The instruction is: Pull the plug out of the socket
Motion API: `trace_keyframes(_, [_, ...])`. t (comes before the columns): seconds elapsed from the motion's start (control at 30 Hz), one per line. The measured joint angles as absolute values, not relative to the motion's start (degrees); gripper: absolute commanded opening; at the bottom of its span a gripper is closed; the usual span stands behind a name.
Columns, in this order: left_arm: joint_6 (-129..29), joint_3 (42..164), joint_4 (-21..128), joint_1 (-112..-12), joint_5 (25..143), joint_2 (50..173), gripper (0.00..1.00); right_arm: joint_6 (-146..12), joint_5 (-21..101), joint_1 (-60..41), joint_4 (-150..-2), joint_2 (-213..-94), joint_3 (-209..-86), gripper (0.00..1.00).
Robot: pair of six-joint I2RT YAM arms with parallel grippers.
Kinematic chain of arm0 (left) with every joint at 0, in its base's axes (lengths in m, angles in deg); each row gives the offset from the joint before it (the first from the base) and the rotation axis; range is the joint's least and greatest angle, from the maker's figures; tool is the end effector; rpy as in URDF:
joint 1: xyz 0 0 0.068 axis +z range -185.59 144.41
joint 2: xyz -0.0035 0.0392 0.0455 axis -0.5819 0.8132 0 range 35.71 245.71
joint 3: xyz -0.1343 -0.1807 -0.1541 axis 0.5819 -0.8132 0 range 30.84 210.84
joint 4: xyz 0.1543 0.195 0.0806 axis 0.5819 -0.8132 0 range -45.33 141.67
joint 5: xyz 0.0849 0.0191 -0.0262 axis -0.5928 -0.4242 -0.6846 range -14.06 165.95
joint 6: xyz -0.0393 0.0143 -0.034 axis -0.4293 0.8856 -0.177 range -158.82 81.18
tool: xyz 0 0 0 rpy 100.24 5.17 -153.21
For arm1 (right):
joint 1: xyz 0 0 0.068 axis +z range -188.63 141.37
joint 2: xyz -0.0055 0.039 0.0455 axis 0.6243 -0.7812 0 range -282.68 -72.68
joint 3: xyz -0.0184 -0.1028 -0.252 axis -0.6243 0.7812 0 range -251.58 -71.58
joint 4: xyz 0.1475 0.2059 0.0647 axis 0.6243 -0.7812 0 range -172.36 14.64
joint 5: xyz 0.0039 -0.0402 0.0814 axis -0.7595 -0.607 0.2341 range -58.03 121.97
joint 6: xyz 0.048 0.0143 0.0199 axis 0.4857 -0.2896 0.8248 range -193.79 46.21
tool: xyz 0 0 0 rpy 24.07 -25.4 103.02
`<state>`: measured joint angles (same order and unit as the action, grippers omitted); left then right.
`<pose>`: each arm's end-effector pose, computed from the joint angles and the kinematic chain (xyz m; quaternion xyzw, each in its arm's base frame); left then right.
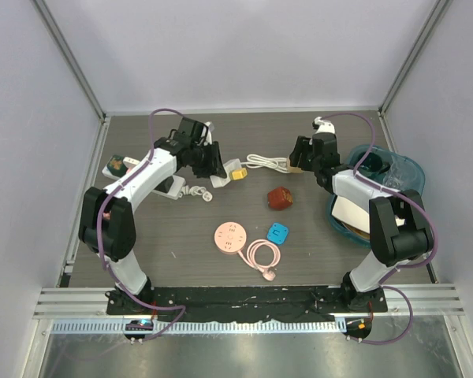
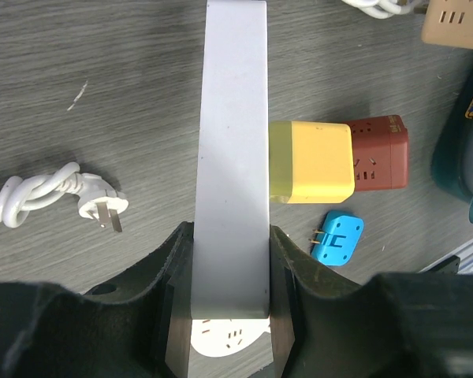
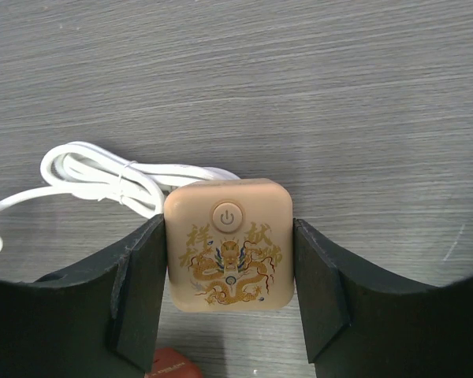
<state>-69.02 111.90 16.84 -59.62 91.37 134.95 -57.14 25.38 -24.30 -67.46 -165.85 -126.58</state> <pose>0.3423 -0.1629 0.2682 -0.0080 0.9407 -0.2566 0.2219 0.3486 0.0849 0.2178 0.0461 0.8650 0.0848 0.4924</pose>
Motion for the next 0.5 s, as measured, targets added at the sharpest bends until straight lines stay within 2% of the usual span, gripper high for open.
trace_keyframes(0.5, [-69.9,111.9,16.2,-59.1,91.5,135.0,0.0,-55.4,27.3,-26.0,-71.4,-168.0,-131.2,0.01])
